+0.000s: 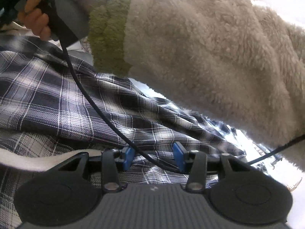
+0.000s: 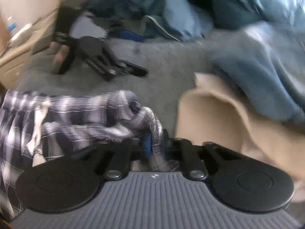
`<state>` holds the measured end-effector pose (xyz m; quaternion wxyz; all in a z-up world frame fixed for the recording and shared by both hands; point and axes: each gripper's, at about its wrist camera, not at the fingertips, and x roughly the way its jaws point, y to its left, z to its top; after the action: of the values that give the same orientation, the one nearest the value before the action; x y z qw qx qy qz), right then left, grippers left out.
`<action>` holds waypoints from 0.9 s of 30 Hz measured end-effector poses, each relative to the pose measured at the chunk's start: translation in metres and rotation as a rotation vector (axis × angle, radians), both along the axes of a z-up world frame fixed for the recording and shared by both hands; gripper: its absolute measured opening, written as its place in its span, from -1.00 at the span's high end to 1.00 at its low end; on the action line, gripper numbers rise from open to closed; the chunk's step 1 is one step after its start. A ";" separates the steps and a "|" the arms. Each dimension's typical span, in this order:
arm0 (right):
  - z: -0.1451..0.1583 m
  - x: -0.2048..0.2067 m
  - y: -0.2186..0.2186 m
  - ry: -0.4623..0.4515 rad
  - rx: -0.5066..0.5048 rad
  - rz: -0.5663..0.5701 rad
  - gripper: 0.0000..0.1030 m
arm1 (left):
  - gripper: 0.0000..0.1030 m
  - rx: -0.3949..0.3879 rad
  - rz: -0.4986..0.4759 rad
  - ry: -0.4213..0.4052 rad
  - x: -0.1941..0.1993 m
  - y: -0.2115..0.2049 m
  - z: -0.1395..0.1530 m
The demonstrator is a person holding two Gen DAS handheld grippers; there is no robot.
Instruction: Fold clothes
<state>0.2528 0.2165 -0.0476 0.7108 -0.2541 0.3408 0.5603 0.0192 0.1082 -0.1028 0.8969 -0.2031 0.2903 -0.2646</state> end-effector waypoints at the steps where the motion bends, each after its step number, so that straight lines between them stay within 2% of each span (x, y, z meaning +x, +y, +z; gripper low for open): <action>1: 0.001 -0.001 0.001 -0.020 0.022 -0.005 0.86 | 0.10 -0.001 0.000 0.000 0.000 0.000 0.000; 3: -0.003 0.005 0.003 -0.012 0.061 -0.049 0.85 | 0.10 -0.007 0.000 0.002 0.001 0.000 0.000; 6: -0.009 0.019 0.004 0.019 0.078 -0.098 0.59 | 0.10 -0.016 0.000 0.004 0.002 0.001 -0.001; 8: 0.004 0.023 -0.011 0.031 0.112 -0.126 0.47 | 0.10 -0.027 -0.002 0.007 0.003 0.001 -0.002; 11: 0.039 0.031 -0.060 -0.031 0.181 -0.221 0.19 | 0.10 -0.036 -0.003 0.009 0.003 0.002 -0.002; 14: 0.084 0.031 -0.138 -0.087 0.239 -0.340 0.18 | 0.10 -0.034 -0.003 0.009 0.002 0.000 -0.002; 18: 0.124 0.000 -0.246 -0.164 0.219 -0.434 0.18 | 0.06 -0.027 -0.006 0.007 0.001 -0.005 -0.002; 20: 0.126 -0.024 -0.288 -0.180 0.166 -0.457 0.18 | 0.00 -0.023 -0.012 0.000 -0.006 0.000 0.001; 22: 0.114 -0.045 -0.317 -0.175 0.104 -0.471 0.18 | 0.00 -0.014 -0.012 -0.004 -0.010 0.001 0.004; 27: 0.047 -0.074 -0.338 -0.173 -0.077 -0.425 0.22 | 0.00 -0.017 -0.012 -0.006 -0.010 0.002 0.005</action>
<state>0.1788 -0.1220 -0.0010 0.8291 -0.2508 0.3455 0.3610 0.0095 0.1101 -0.0979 0.8943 -0.2083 0.2865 -0.2733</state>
